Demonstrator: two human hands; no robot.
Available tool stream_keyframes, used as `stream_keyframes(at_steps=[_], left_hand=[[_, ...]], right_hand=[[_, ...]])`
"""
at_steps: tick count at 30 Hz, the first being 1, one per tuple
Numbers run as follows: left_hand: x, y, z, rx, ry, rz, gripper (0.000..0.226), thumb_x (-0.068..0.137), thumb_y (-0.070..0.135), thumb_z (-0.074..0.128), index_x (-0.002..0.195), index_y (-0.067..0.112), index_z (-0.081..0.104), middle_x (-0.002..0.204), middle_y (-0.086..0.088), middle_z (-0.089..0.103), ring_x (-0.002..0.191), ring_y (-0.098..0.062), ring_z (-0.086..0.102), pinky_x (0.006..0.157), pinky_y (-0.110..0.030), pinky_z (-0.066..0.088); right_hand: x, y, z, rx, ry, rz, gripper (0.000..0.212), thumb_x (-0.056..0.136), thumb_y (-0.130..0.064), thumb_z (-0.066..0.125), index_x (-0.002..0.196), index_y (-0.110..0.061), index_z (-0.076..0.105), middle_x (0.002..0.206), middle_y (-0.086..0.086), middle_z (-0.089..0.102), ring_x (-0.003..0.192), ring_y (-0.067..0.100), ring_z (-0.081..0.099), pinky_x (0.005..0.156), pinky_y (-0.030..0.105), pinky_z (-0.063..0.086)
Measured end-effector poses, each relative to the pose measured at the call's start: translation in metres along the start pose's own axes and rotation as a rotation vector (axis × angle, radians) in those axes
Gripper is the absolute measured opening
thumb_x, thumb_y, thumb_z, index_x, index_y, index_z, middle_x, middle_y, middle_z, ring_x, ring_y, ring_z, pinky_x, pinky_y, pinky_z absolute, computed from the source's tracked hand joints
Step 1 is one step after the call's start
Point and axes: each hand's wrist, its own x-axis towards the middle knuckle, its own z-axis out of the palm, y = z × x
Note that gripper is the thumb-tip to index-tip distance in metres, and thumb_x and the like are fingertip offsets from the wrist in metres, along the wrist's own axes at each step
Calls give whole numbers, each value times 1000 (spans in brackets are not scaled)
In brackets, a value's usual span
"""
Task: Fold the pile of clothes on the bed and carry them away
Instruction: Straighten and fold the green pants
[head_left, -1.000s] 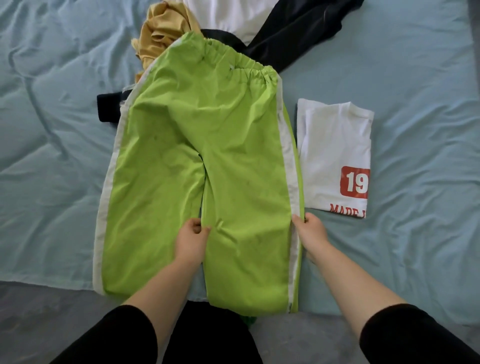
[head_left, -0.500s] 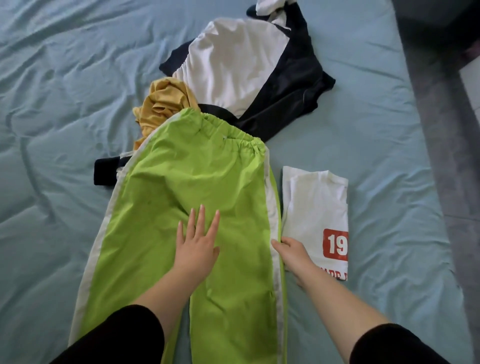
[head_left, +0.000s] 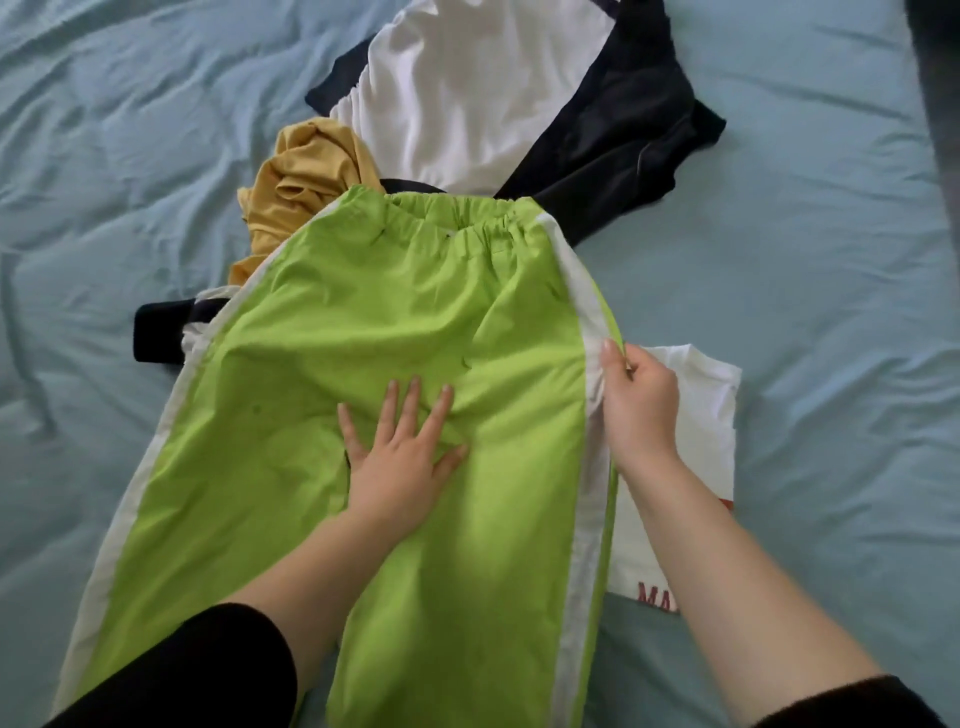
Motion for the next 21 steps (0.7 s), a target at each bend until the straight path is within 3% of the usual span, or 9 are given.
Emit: stream_keyframes(at_steps=[2,5,8,11,14,16,17,18,21], left_hand=[[13,10,4,-32,-61,3,76,86,76,13,140,47,-31,153,4,-33,137,-22,-38,97,-58,-36],[29,12,15,-86,-209,6,83,86,76,21,140,44,-33,149,0,-43,133,-25,-44,107,-62,-23],[38,11,12,-23,-62,46,82,84,81,12,138,43,-37,145,0,-49,133,-22,-46,104,-58,-31],[58,4,-2,69,117,98,77,87,77,6,140,41,-36,146,1,-49,134,-18,-45,103,-51,-36],[94,-15,-23,117,111,48,74,87,75,1,137,39,-40,142,0,-53,130,-20,-50,102,-51,-36],[120,-30,-37,147,82,27,72,84,76,-4,136,42,-40,144,-1,-50,129,-23,-50,98,-55,-36],[133,-37,-43,161,73,25,70,83,77,-6,137,45,-38,146,0,-47,130,-24,-49,97,-57,-36],[144,-44,-50,171,69,24,68,83,77,-6,137,48,-36,147,0,-45,131,-26,-47,97,-60,-35],[174,-64,-64,163,37,-5,70,77,82,-5,133,55,-36,144,6,-44,134,-28,-42,97,-67,-29]], right_hand=[[16,18,-5,-77,-20,54,43,96,-26,50,58,-14,35,51,-7,33,54,11,32,47,25,23],[31,45,2,-237,-208,165,38,95,-24,53,61,-14,40,55,-2,36,63,19,37,49,27,25],[45,51,10,-193,-268,168,30,87,-38,64,81,-9,58,66,-4,52,66,19,50,53,25,33],[65,36,25,-110,-233,144,63,78,-59,66,126,-21,54,114,-4,62,105,15,59,81,21,41],[85,24,49,-55,-290,191,78,79,-61,64,138,-15,43,139,4,51,126,23,49,99,30,38],[94,18,62,-97,-305,118,40,86,-50,62,104,-14,61,102,3,65,93,22,60,78,19,45],[99,13,66,-124,-245,41,29,91,-42,59,77,-17,54,74,0,58,70,18,53,59,18,39],[106,8,67,-141,-164,-24,37,94,-36,54,64,-18,41,60,-3,45,59,17,41,50,26,29],[135,-1,66,-119,23,-56,40,99,-28,45,63,-17,33,58,-3,39,63,21,36,55,34,18]])
